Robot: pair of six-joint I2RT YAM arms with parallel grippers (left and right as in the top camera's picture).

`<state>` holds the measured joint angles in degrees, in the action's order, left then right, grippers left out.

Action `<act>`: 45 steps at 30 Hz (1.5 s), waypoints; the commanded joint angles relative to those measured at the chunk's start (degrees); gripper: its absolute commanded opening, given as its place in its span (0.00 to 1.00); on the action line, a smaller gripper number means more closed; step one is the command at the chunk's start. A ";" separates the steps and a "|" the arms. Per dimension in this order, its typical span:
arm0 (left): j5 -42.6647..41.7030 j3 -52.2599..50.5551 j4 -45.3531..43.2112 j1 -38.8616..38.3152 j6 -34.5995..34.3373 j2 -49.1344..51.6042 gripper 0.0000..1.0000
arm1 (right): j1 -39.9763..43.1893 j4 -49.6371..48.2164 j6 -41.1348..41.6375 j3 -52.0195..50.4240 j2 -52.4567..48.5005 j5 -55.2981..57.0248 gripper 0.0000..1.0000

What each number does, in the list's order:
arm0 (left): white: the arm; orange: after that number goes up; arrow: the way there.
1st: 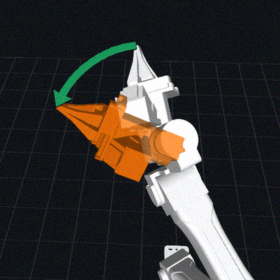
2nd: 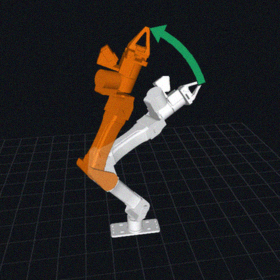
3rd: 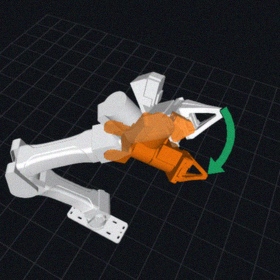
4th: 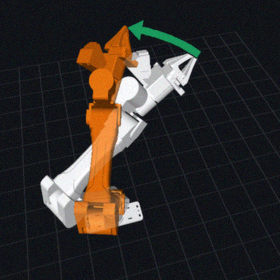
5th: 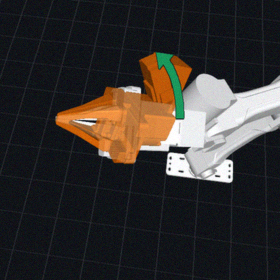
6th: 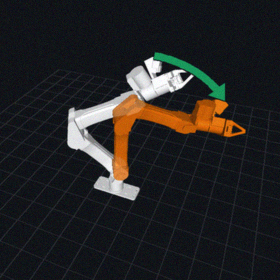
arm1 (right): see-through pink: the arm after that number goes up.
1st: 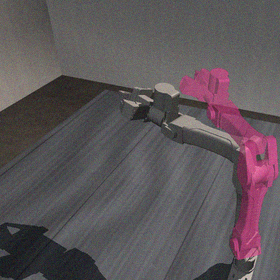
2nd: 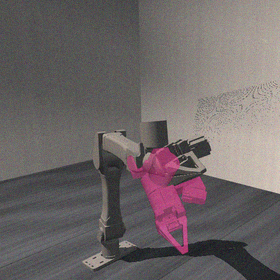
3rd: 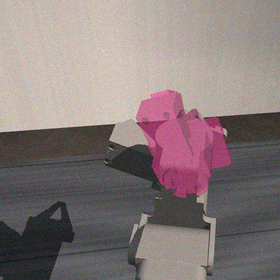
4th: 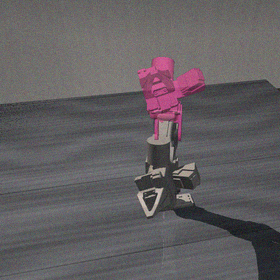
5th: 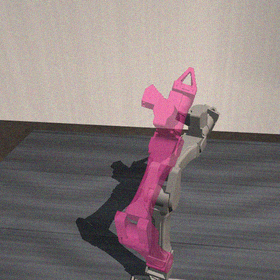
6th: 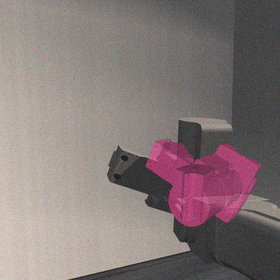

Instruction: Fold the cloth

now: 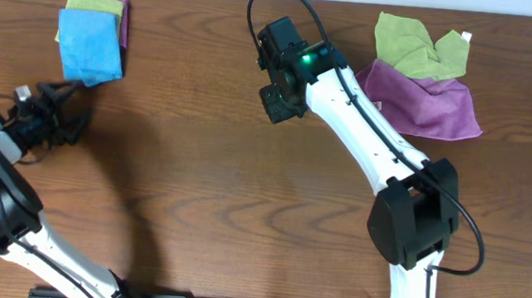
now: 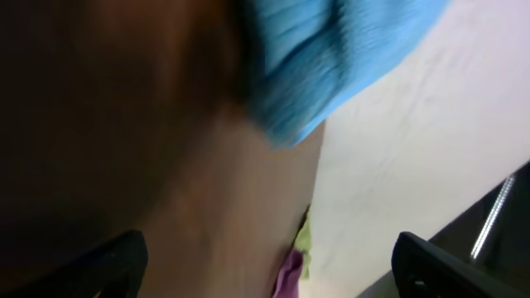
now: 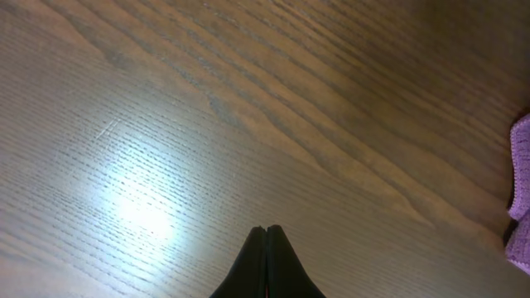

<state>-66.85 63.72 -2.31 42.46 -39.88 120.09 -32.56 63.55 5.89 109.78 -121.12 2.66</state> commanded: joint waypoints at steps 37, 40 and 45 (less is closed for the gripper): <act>24.90 0.63 65.44 -14.56 43.76 -85.15 0.96 | -0.96 16.31 5.05 -20.37 61.40 12.35 0.99; 24.90 0.63 68.35 -15.17 43.76 -92.87 0.96 | -0.96 14.45 5.01 -29.64 70.34 10.62 0.99; 25.05 0.63 79.32 -15.17 45.16 -103.51 0.96 | -0.96 14.05 5.05 -42.29 84.15 3.10 0.99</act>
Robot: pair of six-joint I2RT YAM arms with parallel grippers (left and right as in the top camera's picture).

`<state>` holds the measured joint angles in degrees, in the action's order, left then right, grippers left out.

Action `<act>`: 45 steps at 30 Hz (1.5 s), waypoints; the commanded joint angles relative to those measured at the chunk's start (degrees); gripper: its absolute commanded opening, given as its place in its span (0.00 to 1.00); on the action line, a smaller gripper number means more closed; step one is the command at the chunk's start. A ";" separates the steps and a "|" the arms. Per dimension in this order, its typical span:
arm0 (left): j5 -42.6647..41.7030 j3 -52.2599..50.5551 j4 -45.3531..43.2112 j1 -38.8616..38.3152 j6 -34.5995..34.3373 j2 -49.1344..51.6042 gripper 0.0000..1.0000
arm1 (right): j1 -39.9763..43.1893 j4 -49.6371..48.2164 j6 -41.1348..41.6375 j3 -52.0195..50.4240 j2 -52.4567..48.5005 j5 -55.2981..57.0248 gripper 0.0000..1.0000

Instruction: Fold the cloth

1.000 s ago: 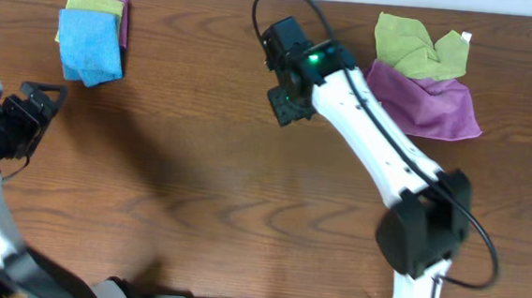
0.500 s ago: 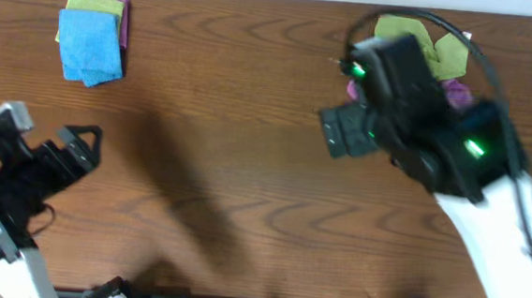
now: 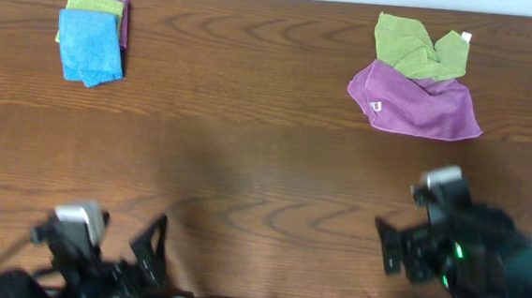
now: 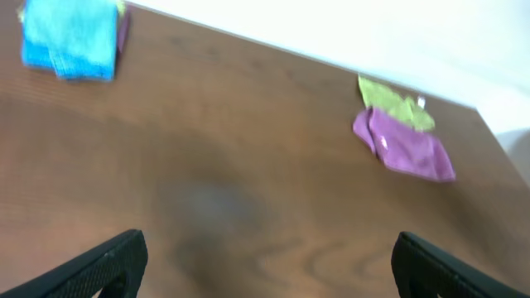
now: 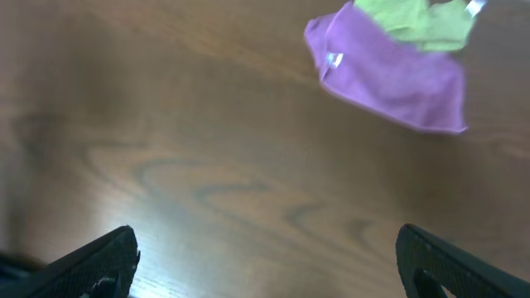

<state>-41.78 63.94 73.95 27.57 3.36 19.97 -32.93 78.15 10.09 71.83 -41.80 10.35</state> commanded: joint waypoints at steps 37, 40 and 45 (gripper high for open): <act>9.73 -3.96 -1.42 -8.81 11.69 -12.76 0.95 | -0.59 -2.40 2.10 -11.58 17.42 -6.51 0.99; 17.27 -11.85 -11.74 -20.13 12.96 -12.79 0.95 | -0.59 -2.38 2.10 -11.58 17.42 -6.51 0.99; 22.97 -27.43 -26.56 -30.77 13.73 -13.05 0.95 | -0.59 -2.40 2.10 -11.58 17.42 -6.51 0.99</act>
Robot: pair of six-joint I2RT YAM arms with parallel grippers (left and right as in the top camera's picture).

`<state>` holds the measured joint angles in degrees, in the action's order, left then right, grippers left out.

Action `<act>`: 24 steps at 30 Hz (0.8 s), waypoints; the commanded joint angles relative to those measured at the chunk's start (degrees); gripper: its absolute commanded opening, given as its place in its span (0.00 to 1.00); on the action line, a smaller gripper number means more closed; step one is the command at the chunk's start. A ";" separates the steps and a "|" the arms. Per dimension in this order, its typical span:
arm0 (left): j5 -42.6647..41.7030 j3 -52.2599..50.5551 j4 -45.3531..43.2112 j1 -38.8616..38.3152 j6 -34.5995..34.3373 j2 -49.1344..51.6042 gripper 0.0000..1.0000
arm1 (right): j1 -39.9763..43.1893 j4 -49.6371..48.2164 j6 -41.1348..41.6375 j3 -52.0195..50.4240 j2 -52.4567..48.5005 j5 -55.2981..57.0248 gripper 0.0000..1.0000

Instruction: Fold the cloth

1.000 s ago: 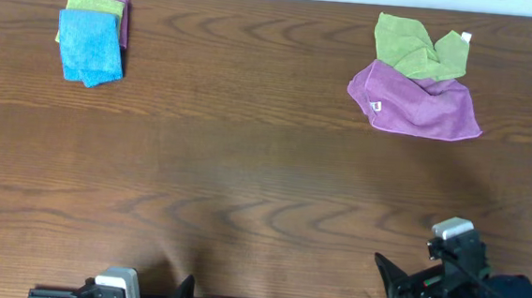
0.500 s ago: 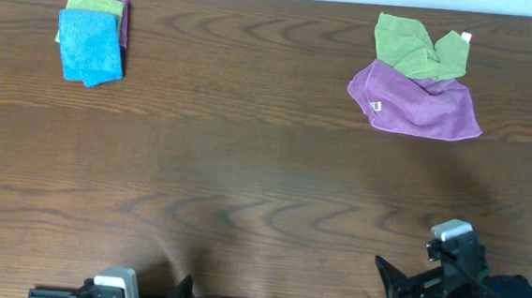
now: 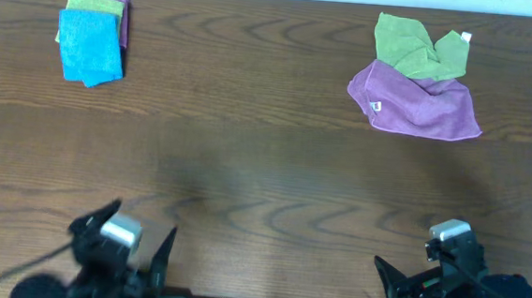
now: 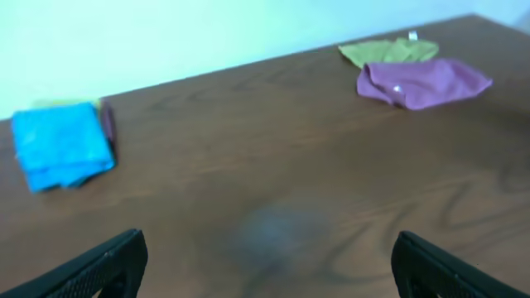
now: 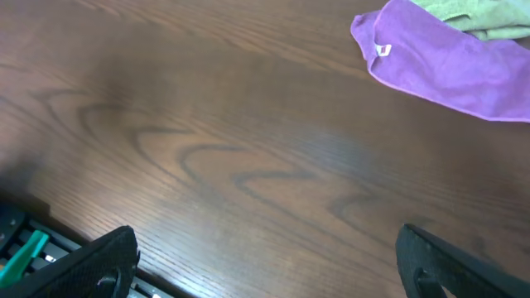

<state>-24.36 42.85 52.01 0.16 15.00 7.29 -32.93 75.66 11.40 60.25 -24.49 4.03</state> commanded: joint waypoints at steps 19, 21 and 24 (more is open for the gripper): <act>5.46 -33.48 -17.88 -9.46 0.04 -7.08 0.95 | -0.59 0.09 0.79 0.00 0.11 -0.20 0.99; 5.70 -33.77 -17.88 -9.46 -0.63 -7.08 0.95 | -0.59 0.11 0.79 0.00 0.11 -0.20 0.99; 6.62 -33.77 -17.90 -9.44 -0.63 -7.08 0.95 | -0.59 0.11 0.79 0.00 0.11 -0.20 0.99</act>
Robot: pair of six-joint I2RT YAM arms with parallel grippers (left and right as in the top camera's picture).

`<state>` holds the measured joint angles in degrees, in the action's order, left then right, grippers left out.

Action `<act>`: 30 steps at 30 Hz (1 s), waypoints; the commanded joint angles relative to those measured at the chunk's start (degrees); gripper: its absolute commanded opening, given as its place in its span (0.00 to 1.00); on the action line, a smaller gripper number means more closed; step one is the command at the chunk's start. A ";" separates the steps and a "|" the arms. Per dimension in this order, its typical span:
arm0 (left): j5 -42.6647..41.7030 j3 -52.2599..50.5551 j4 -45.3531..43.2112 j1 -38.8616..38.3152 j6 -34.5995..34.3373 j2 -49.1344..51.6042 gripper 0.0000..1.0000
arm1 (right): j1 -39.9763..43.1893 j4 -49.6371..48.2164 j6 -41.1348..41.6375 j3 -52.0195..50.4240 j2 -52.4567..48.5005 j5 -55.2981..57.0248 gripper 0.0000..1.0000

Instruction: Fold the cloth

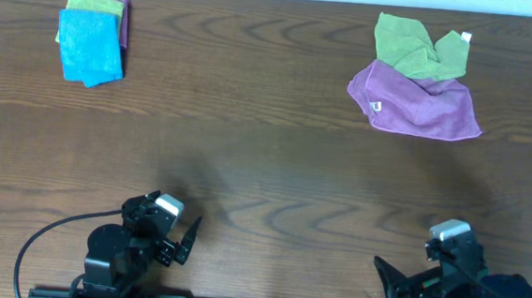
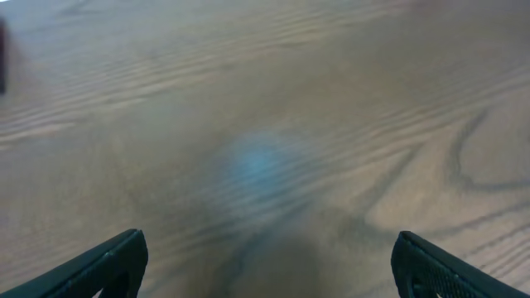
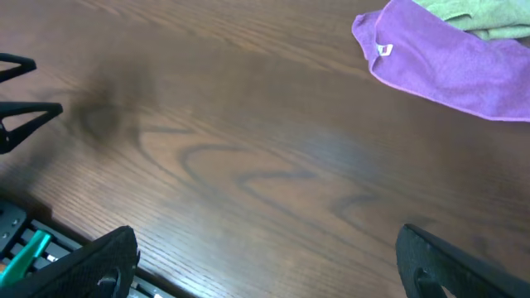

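A crumpled purple cloth (image 1: 418,101) lies at the far right with a crumpled green cloth (image 1: 419,42) partly on it; the right wrist view shows both, purple cloth (image 3: 455,70) and green cloth (image 3: 489,16). A folded blue cloth (image 1: 90,47) tops a small stack at the far left. My left gripper (image 1: 187,240) sits open at the near edge, over bare wood (image 2: 269,273). My right gripper (image 1: 390,284) is open at the near right edge, holding nothing (image 3: 269,265).
Folded green (image 1: 95,3) and purple cloths lie under the blue one. The brown wooden table (image 1: 265,158) spans the view. A black rail with green clips runs along the near edge. The left gripper's fingers (image 3: 25,103) show at the right wrist view's left edge.
The left arm has shifted right along the near edge and tipped down; its camera now faces bare wood instead of the cloths. The right arm has not moved.
First my left gripper was open beside the folded blue cloth at the far left, and my right gripper was shut over the table's far middle. Then both arms were back at the near edge with jaws open. They remain there, and all cloths lie unchanged.
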<state>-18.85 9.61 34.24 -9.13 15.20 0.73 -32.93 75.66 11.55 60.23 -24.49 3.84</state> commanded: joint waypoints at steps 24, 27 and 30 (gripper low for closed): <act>1.07 -0.52 -0.13 -0.17 -0.83 -0.52 0.95 | 0.33 -0.70 -2.45 -0.09 0.28 6.54 0.99; 1.07 -0.52 -0.13 -0.17 -0.83 -0.52 0.95 | 7.82 -4.76 -5.92 -2.73 1.79 6.51 0.99; 1.07 -0.52 -0.13 -0.17 -0.83 -0.52 0.95 | 15.65 -10.01 -10.73 -9.20 5.27 3.48 0.99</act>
<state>-18.20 9.61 34.24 -9.13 14.83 0.69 -22.65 67.33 6.63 55.92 -22.04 7.94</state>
